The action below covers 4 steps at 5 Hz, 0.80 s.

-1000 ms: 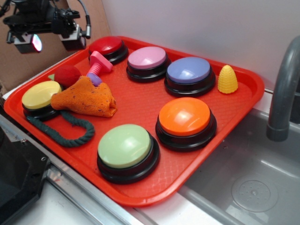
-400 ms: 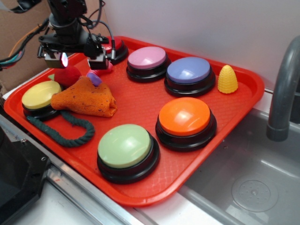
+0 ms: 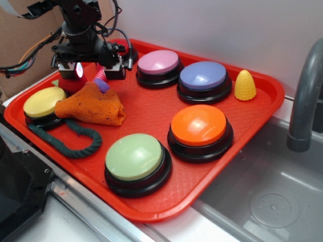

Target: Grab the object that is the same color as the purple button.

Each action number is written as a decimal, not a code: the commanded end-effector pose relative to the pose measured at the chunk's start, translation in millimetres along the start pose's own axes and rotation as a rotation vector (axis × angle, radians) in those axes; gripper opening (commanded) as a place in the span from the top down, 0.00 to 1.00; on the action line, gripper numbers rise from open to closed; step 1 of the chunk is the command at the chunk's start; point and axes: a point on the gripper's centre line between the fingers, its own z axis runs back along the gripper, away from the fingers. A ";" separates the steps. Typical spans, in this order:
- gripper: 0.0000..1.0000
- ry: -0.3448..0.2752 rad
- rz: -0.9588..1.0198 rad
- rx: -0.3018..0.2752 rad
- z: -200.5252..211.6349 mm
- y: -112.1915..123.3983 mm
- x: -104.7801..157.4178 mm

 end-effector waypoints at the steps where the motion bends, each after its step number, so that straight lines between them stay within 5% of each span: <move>1: 0.00 0.000 0.017 -0.021 -3.3 3.8 13.6; 4: 0.00 0.065 0.038 -0.017 -23.0 9.3 1.8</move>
